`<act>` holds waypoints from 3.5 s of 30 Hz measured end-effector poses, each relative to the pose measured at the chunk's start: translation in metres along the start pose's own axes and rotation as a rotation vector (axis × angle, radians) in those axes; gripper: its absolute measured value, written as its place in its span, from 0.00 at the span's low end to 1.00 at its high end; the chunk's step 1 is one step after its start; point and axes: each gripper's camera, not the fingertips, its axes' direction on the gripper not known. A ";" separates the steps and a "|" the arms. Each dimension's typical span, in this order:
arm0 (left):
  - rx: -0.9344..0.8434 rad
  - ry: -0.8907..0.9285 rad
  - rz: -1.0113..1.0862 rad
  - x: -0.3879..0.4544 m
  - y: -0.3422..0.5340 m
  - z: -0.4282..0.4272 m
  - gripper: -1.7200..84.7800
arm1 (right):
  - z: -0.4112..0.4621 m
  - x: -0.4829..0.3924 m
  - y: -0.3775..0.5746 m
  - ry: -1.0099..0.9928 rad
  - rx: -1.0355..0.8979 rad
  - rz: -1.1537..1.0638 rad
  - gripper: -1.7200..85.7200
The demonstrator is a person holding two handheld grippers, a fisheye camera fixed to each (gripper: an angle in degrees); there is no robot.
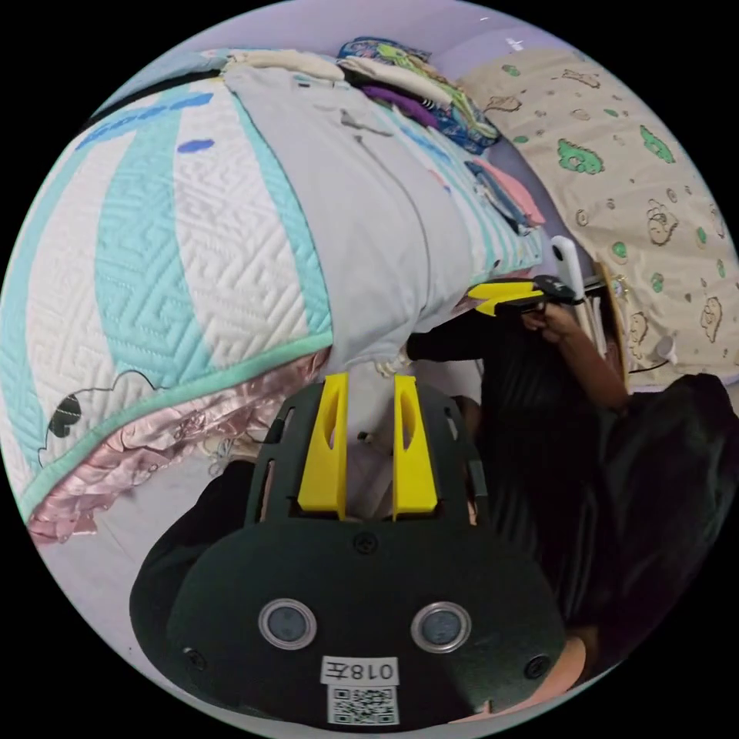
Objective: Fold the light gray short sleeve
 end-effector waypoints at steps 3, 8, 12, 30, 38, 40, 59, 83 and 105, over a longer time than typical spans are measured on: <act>0.005 -0.057 0.007 0.005 0.004 0.024 0.14 | 0.023 0.010 -0.001 -0.008 -0.041 0.026 0.17; 0.074 -0.159 0.095 0.016 0.000 0.034 0.14 | 0.040 0.031 0.002 -0.040 0.012 0.027 0.16; 0.055 -0.115 0.167 0.022 -0.007 0.045 0.13 | 0.048 0.039 0.007 -0.072 0.031 0.010 0.16; 0.008 0.033 0.156 0.031 -0.014 0.043 0.10 | 0.091 0.061 0.012 -0.166 -0.007 -0.030 0.14; -0.059 -0.035 0.104 0.035 -0.022 0.044 0.03 | 0.113 0.049 0.010 -0.080 -0.072 -0.085 0.07; -0.067 -0.022 0.104 0.038 -0.021 0.041 0.03 | 0.117 0.048 0.010 -0.141 -0.084 -0.102 0.06; -0.174 0.069 0.216 0.055 -0.009 0.017 0.01 | 0.112 0.044 0.045 -0.218 -0.106 -0.104 0.02; -0.083 0.187 0.058 0.026 0.003 -0.099 0.01 | 0.003 0.083 0.092 -0.649 0.162 -0.086 0.02; 0.060 0.320 0.061 0.016 0.024 -0.118 0.01 | -0.067 0.098 0.095 -0.707 0.190 -0.081 0.02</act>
